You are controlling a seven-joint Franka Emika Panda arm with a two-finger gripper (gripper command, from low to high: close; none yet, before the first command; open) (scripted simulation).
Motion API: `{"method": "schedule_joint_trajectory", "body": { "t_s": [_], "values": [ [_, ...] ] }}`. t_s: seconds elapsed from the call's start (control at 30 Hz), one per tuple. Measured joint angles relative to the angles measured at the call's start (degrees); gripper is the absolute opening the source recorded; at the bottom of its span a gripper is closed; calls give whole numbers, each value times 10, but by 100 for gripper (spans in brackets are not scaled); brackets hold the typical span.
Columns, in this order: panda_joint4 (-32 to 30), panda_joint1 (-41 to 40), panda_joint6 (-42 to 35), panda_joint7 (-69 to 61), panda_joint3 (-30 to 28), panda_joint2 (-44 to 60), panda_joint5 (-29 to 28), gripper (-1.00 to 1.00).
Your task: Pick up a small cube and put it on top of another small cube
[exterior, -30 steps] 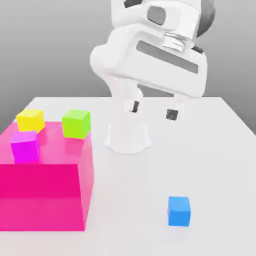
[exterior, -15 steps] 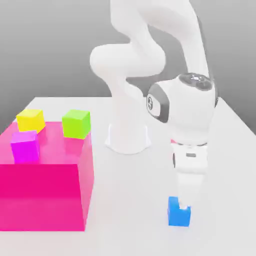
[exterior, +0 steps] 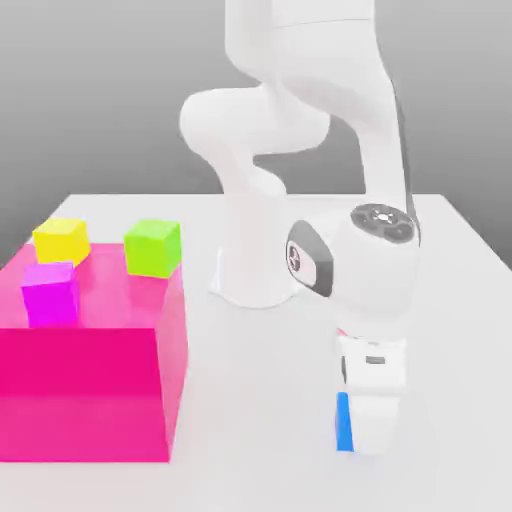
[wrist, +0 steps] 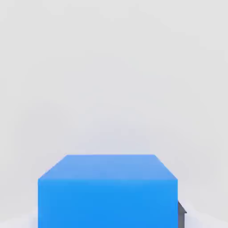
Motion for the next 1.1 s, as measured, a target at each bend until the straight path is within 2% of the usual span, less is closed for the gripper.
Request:
{"method": "schedule_joint_trajectory", "body": {
  "t_s": [0.23, 0.4, 0.57, 0.73, 1.1],
  "values": [
    [-13, -35, -61, -43, 49, -80, 59, -100],
    [-15, -40, -107, -54, 54, -128, 87, -100],
    [34, -91, -179, 108, 13, -152, 39, -100],
    [79, -140, -257, 264, -17, -185, 23, -100],
    [152, -246, -421, 553, -69, -281, 54, -100]
  ]
}}
